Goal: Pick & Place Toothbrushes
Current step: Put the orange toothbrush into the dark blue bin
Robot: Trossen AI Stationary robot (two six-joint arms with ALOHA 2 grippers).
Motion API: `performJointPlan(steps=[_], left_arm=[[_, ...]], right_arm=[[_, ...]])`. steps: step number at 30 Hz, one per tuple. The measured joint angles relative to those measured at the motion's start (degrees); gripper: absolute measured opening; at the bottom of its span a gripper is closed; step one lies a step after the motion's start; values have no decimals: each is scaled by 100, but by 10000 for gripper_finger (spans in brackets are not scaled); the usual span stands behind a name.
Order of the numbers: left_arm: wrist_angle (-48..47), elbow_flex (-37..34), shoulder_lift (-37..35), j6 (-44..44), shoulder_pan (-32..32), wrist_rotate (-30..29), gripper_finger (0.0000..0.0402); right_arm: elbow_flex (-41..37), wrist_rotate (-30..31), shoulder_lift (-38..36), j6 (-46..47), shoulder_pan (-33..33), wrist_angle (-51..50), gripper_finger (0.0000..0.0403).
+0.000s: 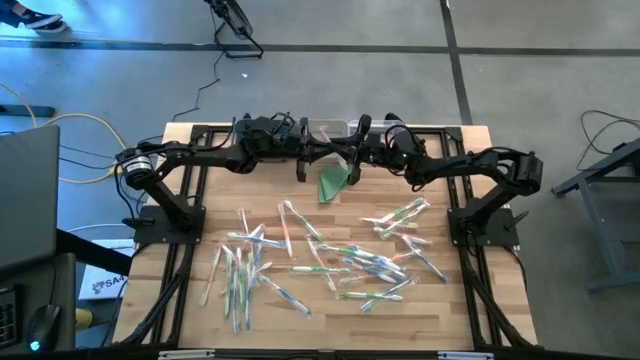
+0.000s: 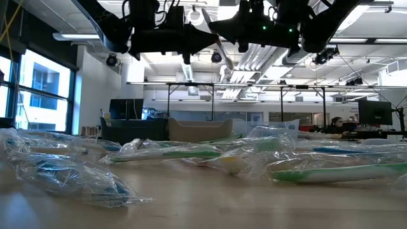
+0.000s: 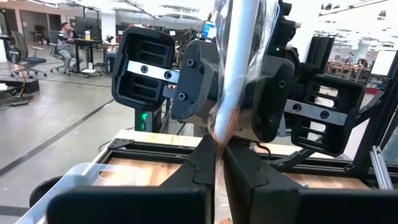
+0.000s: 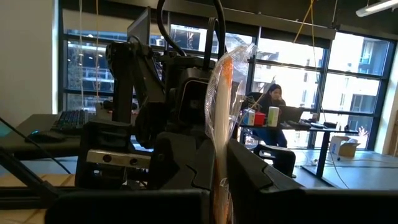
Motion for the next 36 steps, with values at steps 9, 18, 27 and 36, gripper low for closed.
performJointPlan(steps=[9,18,27,36], left_arm=[[-16,0,-2,-64,0,-35,8],[-62,-4,-4,-34,0,-43,8],[-336,-9,-4,32,173,1,8],[-1581,-11,-437,218,734,195,7]], right_arm=[[0,-90,0,-46,-2,-9,71],[0,-195,-5,-170,-2,-136,196],[-2,362,-881,-516,-2,-1702,270],[0,1471,-2005,-633,-2,-4170,252]])
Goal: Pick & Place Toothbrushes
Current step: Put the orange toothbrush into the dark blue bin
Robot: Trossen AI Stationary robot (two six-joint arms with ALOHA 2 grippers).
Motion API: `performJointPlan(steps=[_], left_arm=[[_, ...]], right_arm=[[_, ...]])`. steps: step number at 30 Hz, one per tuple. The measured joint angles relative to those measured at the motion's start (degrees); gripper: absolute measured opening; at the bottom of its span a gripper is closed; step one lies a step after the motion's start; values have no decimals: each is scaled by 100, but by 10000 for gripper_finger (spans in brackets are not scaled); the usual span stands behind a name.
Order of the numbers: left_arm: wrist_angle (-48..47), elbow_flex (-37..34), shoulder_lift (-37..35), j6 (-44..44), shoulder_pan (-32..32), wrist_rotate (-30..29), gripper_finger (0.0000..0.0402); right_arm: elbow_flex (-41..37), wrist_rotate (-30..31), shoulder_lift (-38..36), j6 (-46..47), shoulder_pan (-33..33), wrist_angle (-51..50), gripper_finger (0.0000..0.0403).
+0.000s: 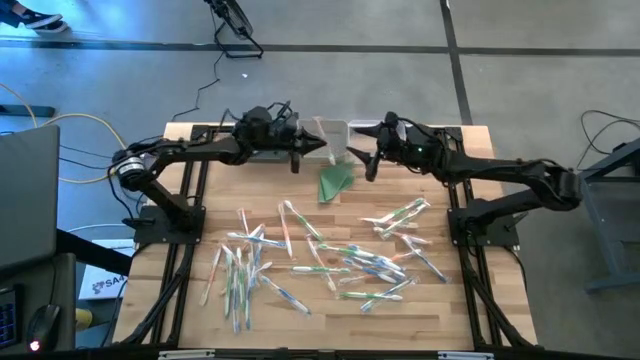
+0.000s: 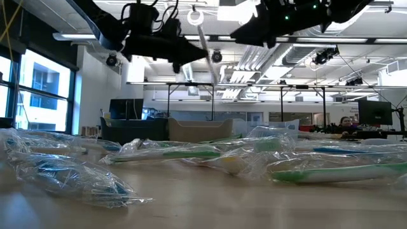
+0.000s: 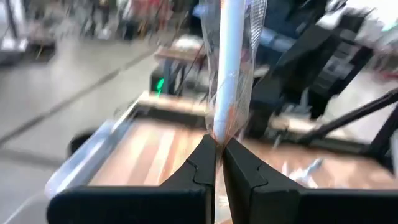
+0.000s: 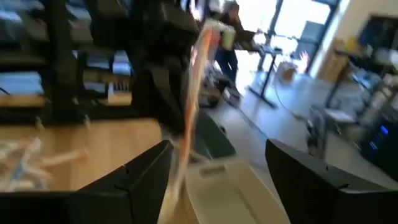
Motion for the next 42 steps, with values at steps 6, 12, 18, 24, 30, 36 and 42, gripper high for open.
performJointPlan(steps=[6,12,18,24,30,36,42], left_arm=[[-1731,4,-774,656,526,-761,7],[-3033,6,-1297,1013,988,-1885,7],[-4386,111,-1502,1013,1193,-2888,7],[-5770,767,-1399,1124,1180,-3896,7],[-6475,1047,-1147,1138,1185,-4275,7],[-6832,1047,-730,1091,1185,-4397,7],[-6792,1047,-280,1167,1185,-4447,7]], right_arm=[[0,235,-67,27,-59,-689,227],[-2,247,30,41,-117,-1002,210],[-2,224,25,165,-133,-1187,197],[-2,218,25,176,-129,-1164,192],[-2,218,25,178,-129,-1185,191],[-2,218,25,178,-129,-1188,191],[-2,215,25,200,-129,-1213,191]])
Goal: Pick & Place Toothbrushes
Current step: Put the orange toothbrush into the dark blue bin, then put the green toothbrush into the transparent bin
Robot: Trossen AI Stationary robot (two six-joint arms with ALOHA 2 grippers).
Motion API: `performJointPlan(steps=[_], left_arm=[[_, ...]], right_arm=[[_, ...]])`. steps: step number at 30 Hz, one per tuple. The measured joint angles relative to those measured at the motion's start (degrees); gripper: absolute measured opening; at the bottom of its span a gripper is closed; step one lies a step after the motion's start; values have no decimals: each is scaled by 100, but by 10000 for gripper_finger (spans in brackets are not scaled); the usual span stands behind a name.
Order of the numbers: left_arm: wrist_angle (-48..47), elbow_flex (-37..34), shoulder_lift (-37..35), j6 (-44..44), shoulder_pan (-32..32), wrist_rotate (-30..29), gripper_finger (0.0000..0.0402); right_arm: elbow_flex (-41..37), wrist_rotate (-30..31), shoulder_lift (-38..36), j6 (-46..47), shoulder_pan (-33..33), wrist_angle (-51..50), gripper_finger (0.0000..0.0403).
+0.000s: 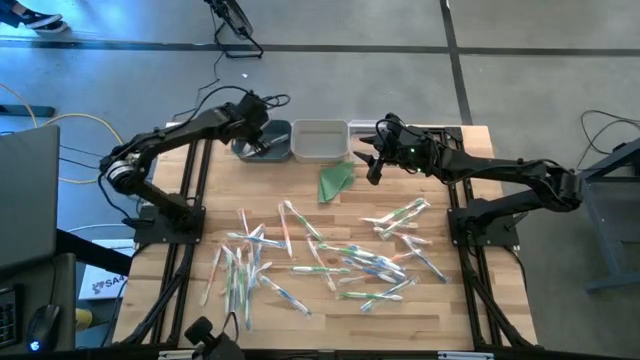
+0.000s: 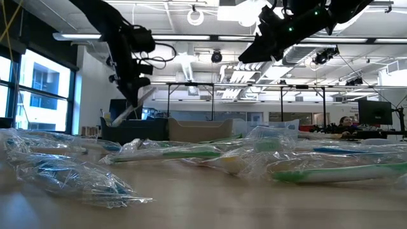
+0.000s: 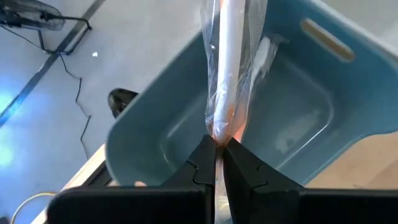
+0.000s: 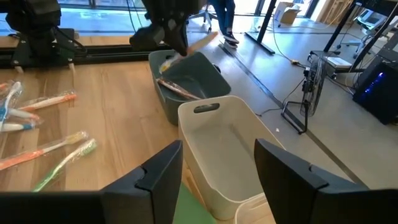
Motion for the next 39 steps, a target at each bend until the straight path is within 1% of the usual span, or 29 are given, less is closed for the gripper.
performJointPlan(steps=[10,13,17,24,27,30,39], left_arm=[[2,0,591,-3,0,3,7],[4,0,707,-41,0,3,13],[13,0,783,-46,-4,5,37],[39,0,789,-46,-4,5,110],[103,0,789,-46,-4,7,132],[261,0,789,-48,-4,16,141],[427,0,787,-64,-4,68,143]], right_arm=[[0,-9,0,0,0,2,191],[0,-42,0,0,0,3,191],[0,-44,0,0,0,4,191],[0,-44,0,0,0,4,191],[0,-44,0,-1,0,4,191],[0,-42,0,-1,0,4,191],[0,-43,0,-2,0,4,191]])
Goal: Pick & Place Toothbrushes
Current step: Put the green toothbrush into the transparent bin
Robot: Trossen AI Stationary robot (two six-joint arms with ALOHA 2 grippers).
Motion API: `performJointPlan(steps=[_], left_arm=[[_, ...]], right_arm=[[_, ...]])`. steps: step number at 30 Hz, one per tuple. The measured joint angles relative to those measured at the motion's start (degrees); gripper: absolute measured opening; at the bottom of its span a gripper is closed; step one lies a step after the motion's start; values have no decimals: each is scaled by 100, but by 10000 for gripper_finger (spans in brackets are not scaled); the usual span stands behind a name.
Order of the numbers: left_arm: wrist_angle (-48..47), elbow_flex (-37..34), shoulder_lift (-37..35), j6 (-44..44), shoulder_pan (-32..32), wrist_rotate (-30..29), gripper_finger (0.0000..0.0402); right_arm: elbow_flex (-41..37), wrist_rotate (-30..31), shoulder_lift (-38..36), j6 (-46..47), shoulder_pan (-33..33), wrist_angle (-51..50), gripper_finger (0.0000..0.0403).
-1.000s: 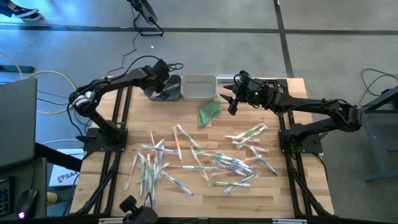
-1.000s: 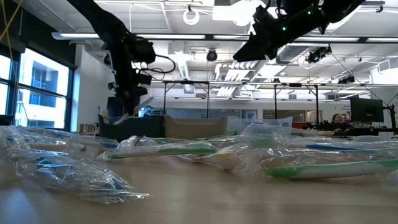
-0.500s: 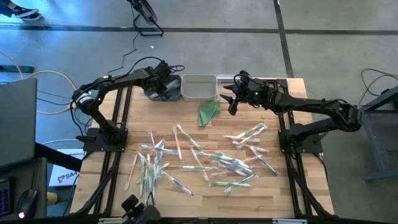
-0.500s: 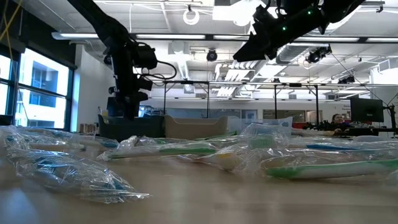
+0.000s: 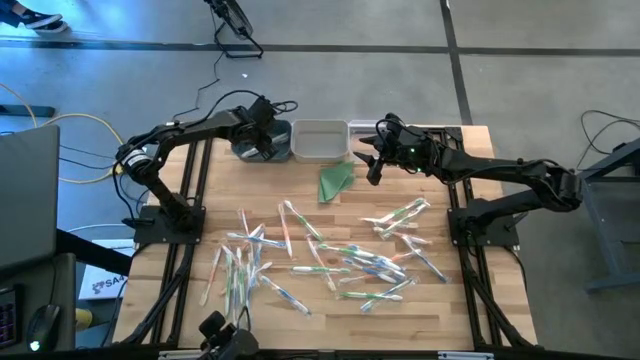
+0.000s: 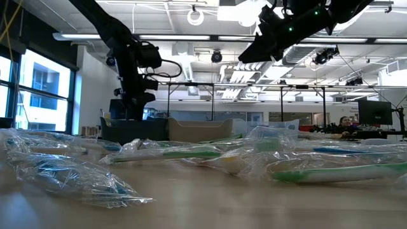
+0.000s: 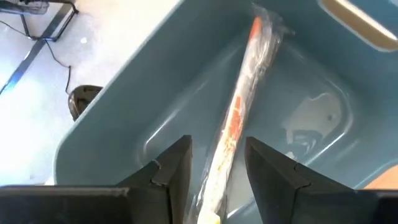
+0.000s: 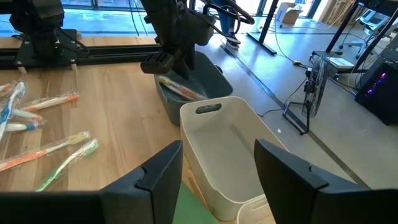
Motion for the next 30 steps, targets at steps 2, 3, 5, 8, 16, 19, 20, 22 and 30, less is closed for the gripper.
performJointPlan(steps=[2,3,5,8,16,19,20,22,30], left_arm=[[-1,0,2,42,0,94,141],[32,-2,1,104,0,149,138],[242,-63,0,218,0,181,126],[529,-197,0,301,0,418,97],[926,-289,-5,321,-91,1146,7],[1045,-291,-24,343,-131,1188,7],[1091,-291,-28,345,-167,1225,8],[1166,-293,-43,356,-198,1235,9],[1584,-295,-46,465,-611,1250,2]], right_arm=[[0,2,0,0,0,0,191],[0,-1,0,0,0,0,191],[0,2,0,0,0,0,191],[0,2,0,0,0,0,191],[0,1,2,0,0,0,191],[0,2,2,0,4,-1,191],[0,2,2,0,5,-3,191],[0,2,2,0,4,-15,191],[0,2,2,0,7,-70,191]])
